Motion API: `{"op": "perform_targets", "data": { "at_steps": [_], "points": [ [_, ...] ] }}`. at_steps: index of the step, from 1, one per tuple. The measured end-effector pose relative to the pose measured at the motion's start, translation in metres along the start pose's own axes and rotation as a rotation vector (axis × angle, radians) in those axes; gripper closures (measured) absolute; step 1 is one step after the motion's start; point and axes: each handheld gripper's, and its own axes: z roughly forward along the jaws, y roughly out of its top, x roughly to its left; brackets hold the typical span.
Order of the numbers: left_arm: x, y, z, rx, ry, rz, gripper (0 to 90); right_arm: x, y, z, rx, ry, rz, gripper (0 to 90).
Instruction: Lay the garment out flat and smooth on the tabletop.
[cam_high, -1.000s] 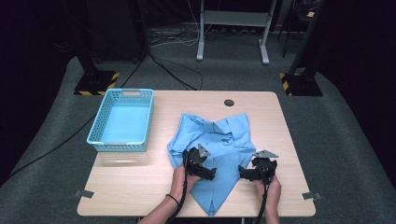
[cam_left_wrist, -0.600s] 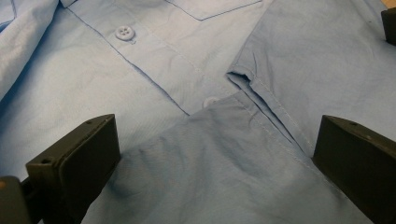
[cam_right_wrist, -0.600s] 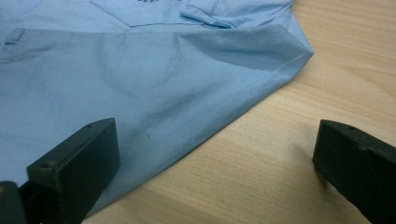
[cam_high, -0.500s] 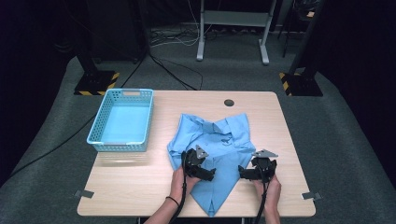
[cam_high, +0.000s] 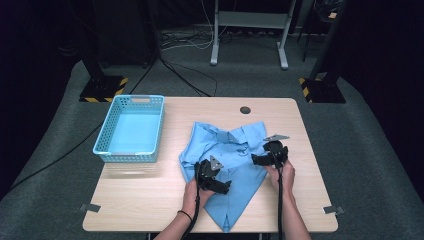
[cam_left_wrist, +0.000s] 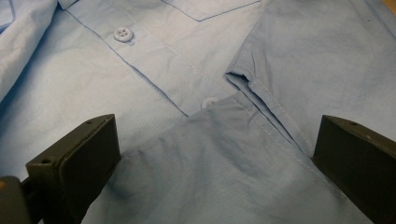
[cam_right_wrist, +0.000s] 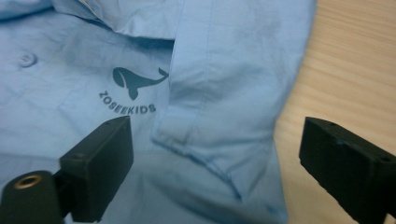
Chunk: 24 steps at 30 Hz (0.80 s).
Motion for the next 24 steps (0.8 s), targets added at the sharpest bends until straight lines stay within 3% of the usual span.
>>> {"op": "perform_targets", "data": {
  "at_steps": [2,4,7,9,12,17,19,24],
  "points": [
    [-0.001,0.0,0.0,-0.002,0.005,0.005,0.1,0.004,0.007,0.008,0.016,-0.012,-0.03,15.8],
    [-0.002,0.0,-0.001,-0.005,0.011,0.011,0.2,0.008,0.011,0.013,0.018,0.0,-0.018,23.3],
    [-0.001,0.0,-0.001,-0.003,0.007,0.006,0.3,0.017,0.016,0.02,0.055,-0.053,-0.042,36.4],
    [0.0,0.0,0.0,-0.001,0.004,0.004,0.2,0.017,0.015,0.025,0.068,-0.049,-0.04,43.1],
    [0.0,0.0,0.0,0.0,0.003,0.004,0.3,0.014,0.015,0.026,0.052,-0.028,-0.021,60.8],
    [0.0,0.0,0.0,0.0,0.002,0.002,0.3,0.014,0.014,0.025,0.052,-0.036,-0.023,83.7],
    [0.0,0.0,0.0,-0.001,0.002,0.003,0.4,0.016,0.015,0.024,0.051,-0.08,-0.05,87.7],
    [0.0,0.0,0.0,-0.001,0.003,0.004,0.4,0.005,0.018,0.009,-0.025,-0.141,-0.047,90.0]
  ]
}}
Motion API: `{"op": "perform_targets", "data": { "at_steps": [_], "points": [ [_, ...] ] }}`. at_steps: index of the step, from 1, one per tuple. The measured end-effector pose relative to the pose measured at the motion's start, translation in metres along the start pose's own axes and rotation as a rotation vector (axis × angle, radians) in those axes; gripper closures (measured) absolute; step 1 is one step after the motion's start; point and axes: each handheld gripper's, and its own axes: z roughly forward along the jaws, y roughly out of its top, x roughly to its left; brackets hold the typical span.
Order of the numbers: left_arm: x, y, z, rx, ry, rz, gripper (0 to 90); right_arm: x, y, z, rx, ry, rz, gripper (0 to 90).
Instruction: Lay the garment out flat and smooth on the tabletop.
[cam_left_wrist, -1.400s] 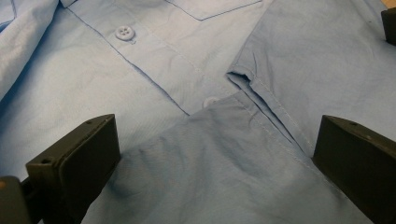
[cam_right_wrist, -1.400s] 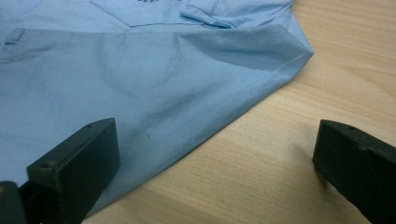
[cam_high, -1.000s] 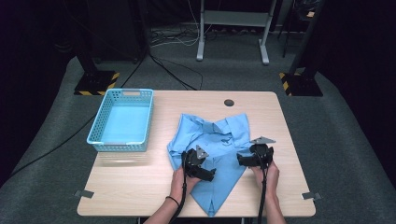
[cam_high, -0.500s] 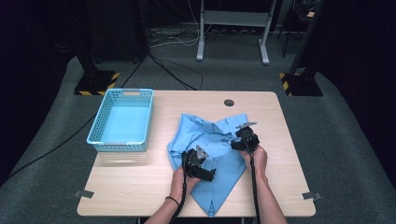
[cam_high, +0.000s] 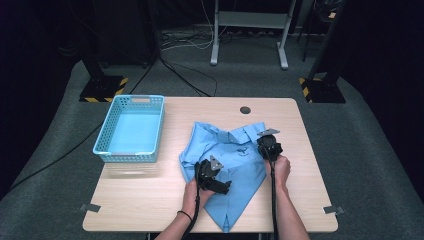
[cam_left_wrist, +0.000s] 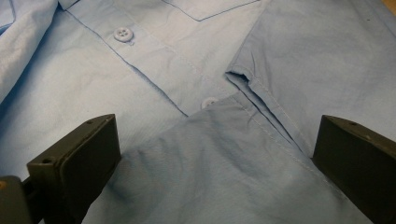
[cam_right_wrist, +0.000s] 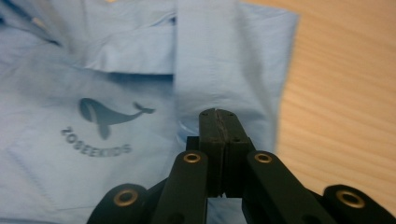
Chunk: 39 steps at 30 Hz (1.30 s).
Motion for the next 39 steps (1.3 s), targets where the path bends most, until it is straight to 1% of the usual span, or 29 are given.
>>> {"op": "perform_targets", "data": {
  "at_steps": [1,2,3,5,8,9,13,14,15,16,18,21,22,23,24,26,27,28,29,30,31,32,33,34,35,36,38,39],
  "points": [
    [0.0,0.0,0.0,0.0,0.0,0.0,0.4,-0.004,-0.001,-0.001,-0.003,-0.003,0.009,90.0],
    [0.0,0.0,0.0,0.0,0.0,0.0,0.4,-0.009,-0.001,-0.001,0.006,0.015,0.036,90.0],
    [0.0,0.0,0.0,0.0,0.0,0.0,0.4,-0.013,-0.002,-0.002,0.005,0.022,0.053,90.0],
    [0.0,0.0,0.0,0.001,0.0,0.0,0.4,-0.018,-0.004,-0.003,0.0,0.015,0.068,90.0],
    [0.0,0.0,0.0,0.0,0.0,0.0,0.4,-0.023,-0.005,-0.004,-0.006,0.005,0.071,90.0],
    [0.0,0.0,0.0,0.0,0.0,0.0,0.4,-0.031,-0.007,-0.006,-0.015,-0.001,0.097,90.0],
    [-0.001,0.0,0.0,-0.004,0.004,0.0,0.4,-0.049,-0.017,-0.009,-0.032,0.004,0.193,90.0],
    [0.0,0.0,0.0,-0.002,0.002,-0.001,0.4,-0.053,-0.02,-0.009,-0.029,0.0,0.209,89.7],
    [0.0,0.0,0.0,-0.002,0.002,-0.001,0.4,-0.053,-0.02,-0.009,-0.029,0.0,0.209,89.7],
    [0.0,0.0,0.0,-0.002,0.0,-0.001,0.4,-0.061,-0.026,-0.01,-0.024,-0.02,0.235,85.5],
    [0.0,0.0,0.0,-0.002,0.001,-0.001,0.4,-0.07,-0.032,-0.012,-0.017,-0.033,0.279,78.4],
    [-0.001,0.0,0.0,-0.003,0.003,0.0,0.4,-0.083,-0.044,-0.02,-0.016,-0.035,0.35,66.7],
    [0.0,0.0,0.0,-0.001,0.003,0.0,0.4,-0.086,-0.047,-0.024,-0.027,-0.032,0.371,62.6],
    [0.0,0.0,0.0,-0.001,0.003,0.0,0.4,-0.086,-0.047,-0.024,-0.027,-0.032,0.371,62.6],
    [0.0,0.0,0.0,0.0,0.002,0.0,0.4,-0.089,-0.054,-0.031,-0.04,-0.037,0.376,55.9],
    [0.0,0.0,0.0,0.0,0.001,0.0,0.4,-0.088,-0.059,-0.036,-0.039,-0.035,0.376,44.9],
    [0.0,0.0,0.0,-0.002,0.001,0.0,0.4,-0.087,-0.062,-0.038,-0.039,-0.019,0.383,41.2],
    [0.0,0.0,0.0,-0.002,0.001,0.0,0.4,-0.087,-0.062,-0.038,-0.039,-0.019,0.383,41.2],
    [0.0,0.0,0.0,-0.001,0.0,-0.001,0.4,-0.085,-0.064,-0.039,-0.027,-0.005,0.381,35.9],
    [0.0,0.0,0.0,-0.001,0.001,-0.001,0.4,-0.081,-0.067,-0.042,-0.02,-0.034,0.367,29.5],
    [0.0,0.0,0.0,-0.001,0.001,-0.001,0.4,-0.077,-0.071,-0.046,-0.039,-0.018,0.367,22.0],
    [0.0,0.0,0.0,-0.001,0.0,-0.001,0.4,-0.073,-0.072,-0.048,-0.047,-0.002,0.362,20.3],
    [0.0,0.0,0.0,-0.001,0.0,-0.001,0.3,-0.069,-0.073,-0.049,-0.053,0.012,0.347,17.1],
    [0.0,0.0,0.0,0.001,0.001,0.0,0.4,-0.063,-0.072,-0.051,-0.059,0.016,0.329,14.8],
    [0.0,0.0,0.0,0.001,0.001,0.0,0.4,-0.058,-0.072,-0.053,-0.075,0.029,0.318,13.6],
    [0.0,0.0,0.0,0.0,0.0,-0.001,0.4,-0.052,-0.071,-0.053,-0.092,0.051,0.306,12.3],
    [0.0,0.0,0.0,0.001,0.0,-0.001,0.4,-0.038,-0.068,-0.051,-0.096,0.1,0.272,8.6],
    [0.0,0.0,0.0,0.0,0.0,-0.001,0.4,-0.031,-0.066,-0.049,-0.096,0.119,0.246,7.6]
  ]
}}
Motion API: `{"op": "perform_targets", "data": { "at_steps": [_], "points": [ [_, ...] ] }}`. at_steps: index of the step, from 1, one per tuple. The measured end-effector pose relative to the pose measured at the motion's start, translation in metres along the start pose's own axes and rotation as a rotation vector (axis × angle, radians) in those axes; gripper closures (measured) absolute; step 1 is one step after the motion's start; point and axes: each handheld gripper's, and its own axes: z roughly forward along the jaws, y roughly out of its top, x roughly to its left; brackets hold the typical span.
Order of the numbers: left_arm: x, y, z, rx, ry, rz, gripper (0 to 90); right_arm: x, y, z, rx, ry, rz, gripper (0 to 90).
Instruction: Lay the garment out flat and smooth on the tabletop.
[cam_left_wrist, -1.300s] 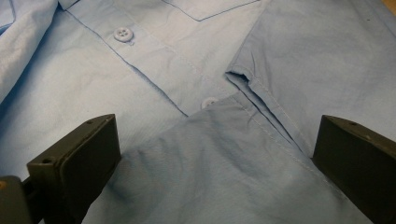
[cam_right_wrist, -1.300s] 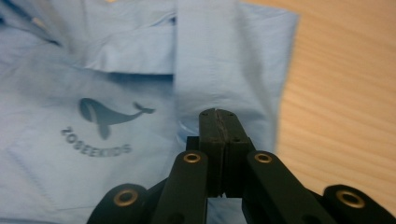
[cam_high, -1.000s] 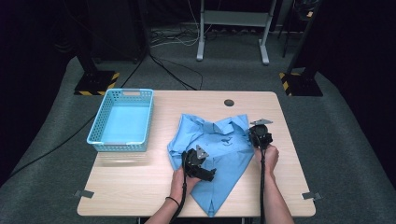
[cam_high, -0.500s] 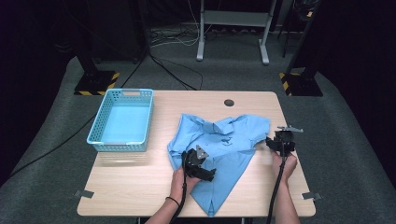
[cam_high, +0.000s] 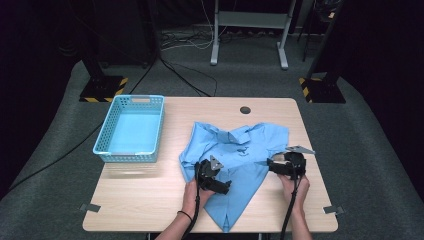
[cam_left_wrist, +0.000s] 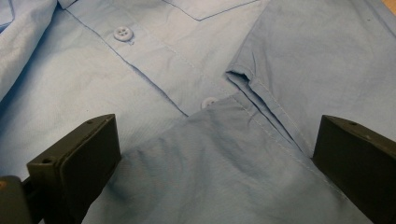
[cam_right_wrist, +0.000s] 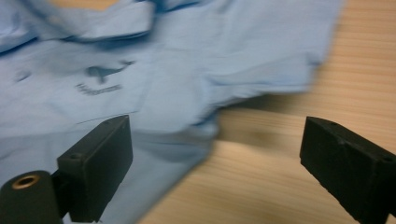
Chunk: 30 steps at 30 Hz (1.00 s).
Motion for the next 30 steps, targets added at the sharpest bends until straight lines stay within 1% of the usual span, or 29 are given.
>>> {"op": "perform_targets", "data": {
  "at_steps": [1,3,6,8,11,12,13,14,17,20,21,23,25,26,27,30],
  "points": [
    [0.0,0.0,0.0,0.0,0.0,0.0,0.4,0.006,-0.001,0.004,0.008,0.016,-0.02,6.5],
    [0.0,0.0,0.0,0.0,0.0,0.0,0.4,0.015,-0.003,0.015,0.03,0.05,-0.041,4.8],
    [0.0,0.0,0.0,0.001,0.0,0.0,0.4,0.023,-0.008,0.027,0.057,0.071,-0.065,3.8],
    [0.0,0.0,0.0,0.001,-0.001,0.0,0.4,0.026,-0.01,0.032,0.074,0.066,-0.085,2.7],
    [0.0,0.0,0.0,0.001,-0.001,0.0,0.4,0.029,-0.01,0.032,0.067,0.048,-0.12,3.3],
    [0.0,0.0,0.0,0.001,-0.001,0.0,0.4,0.03,-0.011,0.034,0.082,0.035,-0.137,2.9],
    [0.0,0.0,0.0,0.001,-0.001,0.0,0.4,0.03,-0.011,0.036,0.099,0.034,-0.146,1.4],
    [0.0,0.0,0.0,0.001,-0.001,0.0,0.4,0.031,-0.011,0.036,0.102,0.042,-0.159,1.0],
    [0.0,0.0,0.0,0.001,-0.001,0.0,0.4,0.031,-0.011,0.037,0.097,0.05,-0.166,0.0],
    [0.0,0.0,0.0,0.002,-0.003,-0.001,0.3,0.031,-0.012,0.037,0.089,0.047,-0.162,0.0],
    [0.0,0.0,0.0,0.001,-0.006,-0.002,0.3,0.031,-0.012,0.037,0.087,0.044,-0.161,0.0],
    [0.002,0.0,0.0,-0.003,-0.024,0.002,0.3,0.032,-0.013,0.037,0.085,0.038,-0.156,0.0],
    [0.007,0.001,-0.002,-0.027,-0.037,-0.025,1.2,0.032,-0.013,0.036,0.084,0.039,-0.158,0.0],
    [0.009,0.003,-0.003,-0.037,-0.042,-0.033,1.1,0.032,-0.013,0.036,0.085,0.042,-0.159,0.0],
    [0.011,0.006,-0.004,-0.046,-0.045,-0.033,1.0,0.032,-0.013,0.037,0.085,0.046,-0.161,0.0],
    [0.016,0.021,-0.006,-0.062,-0.044,-0.018,1.0,0.032,-0.012,0.037,0.087,0.049,-0.164,0.0]
  ]
}}
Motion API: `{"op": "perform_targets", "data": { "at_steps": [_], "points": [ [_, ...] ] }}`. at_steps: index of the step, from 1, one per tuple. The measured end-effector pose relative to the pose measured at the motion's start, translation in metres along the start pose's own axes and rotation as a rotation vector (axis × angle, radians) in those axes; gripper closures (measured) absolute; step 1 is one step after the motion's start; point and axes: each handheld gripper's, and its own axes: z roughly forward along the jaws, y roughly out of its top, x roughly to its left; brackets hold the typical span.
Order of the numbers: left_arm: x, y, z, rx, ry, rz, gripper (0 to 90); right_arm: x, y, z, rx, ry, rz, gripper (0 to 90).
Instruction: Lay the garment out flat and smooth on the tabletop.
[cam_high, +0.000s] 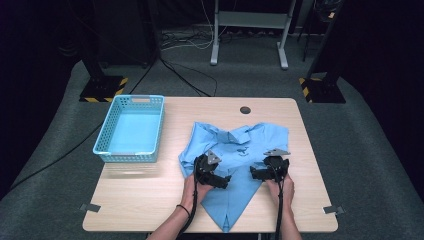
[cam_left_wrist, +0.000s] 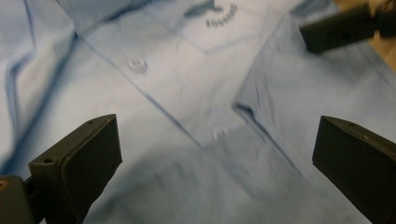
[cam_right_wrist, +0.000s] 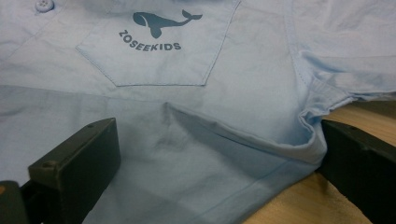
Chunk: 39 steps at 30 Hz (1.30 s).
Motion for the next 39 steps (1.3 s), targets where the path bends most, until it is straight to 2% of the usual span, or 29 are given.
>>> {"op": "perform_targets", "data": {
  "at_steps": [4,10,15,19,21,23,28,33,39],
  "points": [
    [0.008,0.015,0.006,0.001,-0.008,0.002,1.0,0.0,0.0,0.0,0.0,0.001,-0.001,0.0],
    [0.017,0.024,0.025,0.032,-0.037,-0.014,0.9,-0.001,0.0,0.0,0.0,0.002,-0.002,0.0],
    [0.024,0.034,0.04,0.038,-0.063,-0.043,0.4,-0.001,0.001,0.0,0.001,0.004,-0.004,0.0],
    [0.027,0.042,0.049,0.046,-0.073,-0.041,0.4,-0.001,0.001,0.0,0.001,0.005,-0.006,0.0],
    [0.028,0.047,0.052,0.041,-0.065,-0.031,0.6,-0.001,0.001,0.001,0.001,0.006,-0.006,0.0],
    [0.032,0.052,0.056,0.041,-0.073,-0.042,1.0,-0.001,0.001,0.001,0.001,0.007,-0.006,0.1],
    [0.04,0.063,0.066,0.057,-0.062,-0.035,1.4,-0.001,0.001,0.0,0.0,0.008,-0.007,0.2],
    [0.046,0.067,0.073,0.075,-0.017,0.011,2.0,-0.001,0.001,0.0,0.0,0.008,-0.007,0.3],
    [0.057,0.065,0.075,0.067,0.029,-0.016,2.7,-0.001,0.001,0.0,0.0,0.009,-0.007,0.3]
  ]
}}
